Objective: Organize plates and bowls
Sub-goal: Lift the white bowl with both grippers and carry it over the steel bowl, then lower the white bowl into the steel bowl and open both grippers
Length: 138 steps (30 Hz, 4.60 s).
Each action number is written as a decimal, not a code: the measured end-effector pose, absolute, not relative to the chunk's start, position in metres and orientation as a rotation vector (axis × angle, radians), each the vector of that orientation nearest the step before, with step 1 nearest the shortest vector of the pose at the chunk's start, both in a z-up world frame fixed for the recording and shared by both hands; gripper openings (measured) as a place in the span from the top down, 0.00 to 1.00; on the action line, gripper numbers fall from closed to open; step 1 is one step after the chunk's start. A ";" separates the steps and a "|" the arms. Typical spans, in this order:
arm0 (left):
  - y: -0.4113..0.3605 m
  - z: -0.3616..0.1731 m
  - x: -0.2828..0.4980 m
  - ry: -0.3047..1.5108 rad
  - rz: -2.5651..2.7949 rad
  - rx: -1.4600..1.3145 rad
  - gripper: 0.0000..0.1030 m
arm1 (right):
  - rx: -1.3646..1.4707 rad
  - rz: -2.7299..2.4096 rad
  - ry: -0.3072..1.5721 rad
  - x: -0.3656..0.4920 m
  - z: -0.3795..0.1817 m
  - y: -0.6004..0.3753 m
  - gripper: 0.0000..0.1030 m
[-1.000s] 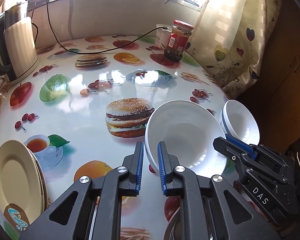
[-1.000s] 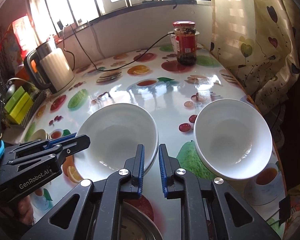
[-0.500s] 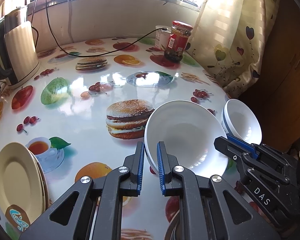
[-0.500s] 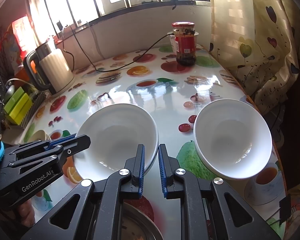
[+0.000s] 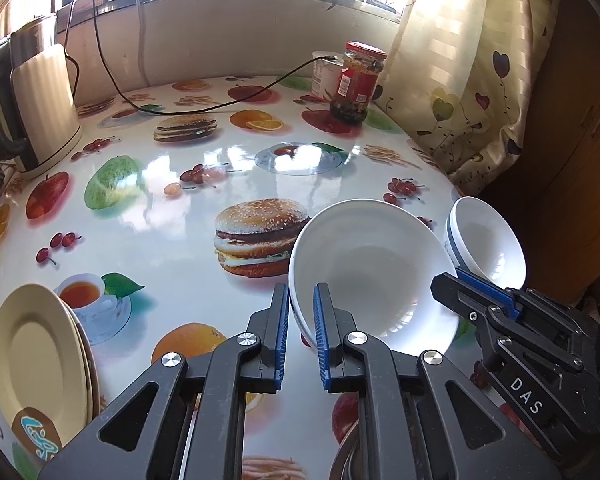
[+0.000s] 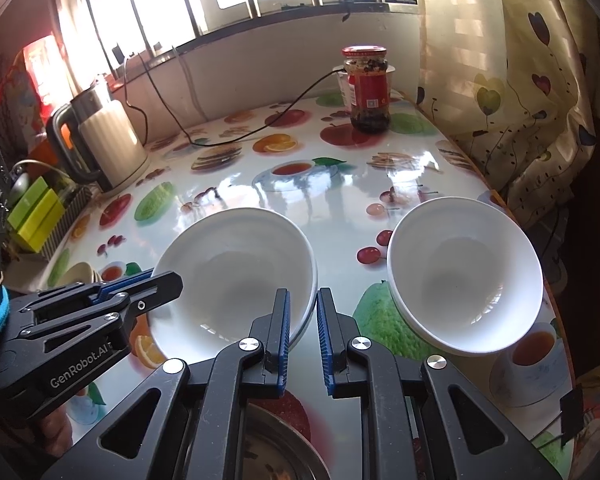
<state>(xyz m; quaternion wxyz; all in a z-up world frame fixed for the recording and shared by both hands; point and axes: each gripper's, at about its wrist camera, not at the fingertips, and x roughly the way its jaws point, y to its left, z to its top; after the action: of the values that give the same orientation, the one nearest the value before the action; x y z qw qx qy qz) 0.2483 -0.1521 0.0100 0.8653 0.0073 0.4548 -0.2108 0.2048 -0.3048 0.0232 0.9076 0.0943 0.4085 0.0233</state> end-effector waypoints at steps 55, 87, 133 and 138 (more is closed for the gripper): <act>-0.141 0.046 0.155 0.877 -0.507 0.015 0.87 | 0.219 0.009 0.722 0.093 0.063 -0.294 0.87; -0.141 0.014 0.133 0.987 -0.517 0.037 0.87 | 0.280 -0.009 0.790 0.059 0.029 -0.292 0.87; -0.142 0.021 0.136 0.962 -0.504 0.028 0.80 | 0.303 -0.009 0.790 0.063 0.023 -0.297 0.75; -0.144 0.025 0.139 0.945 -0.505 0.034 0.77 | 0.313 -0.024 0.774 0.065 0.029 -0.303 0.72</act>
<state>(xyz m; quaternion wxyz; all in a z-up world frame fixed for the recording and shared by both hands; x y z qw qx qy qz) 0.1391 -0.1435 0.0251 0.8598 0.0161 0.4502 -0.2405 0.0647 -0.3030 0.0288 0.9140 0.1522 0.3758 -0.0116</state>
